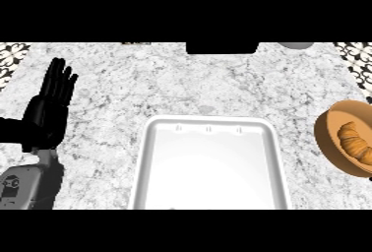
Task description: Pick the croissant from the tray and place it in the pot
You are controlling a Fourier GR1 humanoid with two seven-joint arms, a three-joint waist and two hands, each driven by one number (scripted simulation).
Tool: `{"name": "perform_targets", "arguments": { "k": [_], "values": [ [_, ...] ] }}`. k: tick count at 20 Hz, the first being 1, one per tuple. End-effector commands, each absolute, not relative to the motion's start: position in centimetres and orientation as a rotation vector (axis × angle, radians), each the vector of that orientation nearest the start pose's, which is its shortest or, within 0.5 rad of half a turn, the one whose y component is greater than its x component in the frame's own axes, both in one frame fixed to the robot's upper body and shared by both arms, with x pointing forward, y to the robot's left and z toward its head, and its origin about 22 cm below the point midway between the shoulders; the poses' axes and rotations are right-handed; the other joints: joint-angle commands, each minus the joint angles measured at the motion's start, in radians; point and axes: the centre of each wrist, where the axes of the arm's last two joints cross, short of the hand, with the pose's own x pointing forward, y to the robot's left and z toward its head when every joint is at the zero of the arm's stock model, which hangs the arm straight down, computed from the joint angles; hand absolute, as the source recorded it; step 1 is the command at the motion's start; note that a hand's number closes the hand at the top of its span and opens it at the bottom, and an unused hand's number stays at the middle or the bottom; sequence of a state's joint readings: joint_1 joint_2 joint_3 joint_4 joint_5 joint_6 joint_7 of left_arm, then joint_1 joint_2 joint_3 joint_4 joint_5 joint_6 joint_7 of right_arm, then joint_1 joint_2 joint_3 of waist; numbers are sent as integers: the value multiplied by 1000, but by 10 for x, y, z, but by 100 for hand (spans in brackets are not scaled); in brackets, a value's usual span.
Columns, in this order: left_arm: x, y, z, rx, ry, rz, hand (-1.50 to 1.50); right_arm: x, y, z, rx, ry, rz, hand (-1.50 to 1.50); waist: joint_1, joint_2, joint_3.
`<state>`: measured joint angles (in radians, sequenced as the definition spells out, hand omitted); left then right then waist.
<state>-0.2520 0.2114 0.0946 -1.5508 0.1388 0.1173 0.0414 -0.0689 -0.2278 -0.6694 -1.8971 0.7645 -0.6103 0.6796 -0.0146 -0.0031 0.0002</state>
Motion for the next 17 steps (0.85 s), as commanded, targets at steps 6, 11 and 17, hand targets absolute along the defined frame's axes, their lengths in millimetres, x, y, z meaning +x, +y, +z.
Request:
{"name": "perform_targets", "arguments": {
  "k": [6,11,17],
  "values": [
    [312,278,71,117,-1764,68,0,93,-389,127,-1602,-1240,-905,-150,-7,1,0],
    [313,291,80,114,-1756,60,0,57,-398,124,-1605,-1243,-911,-150,-2,1,0],
    [304,280,71,133,-1767,65,0,8,-414,94,-1616,-1207,-928,-150,-4,0,0]
  ]
}}
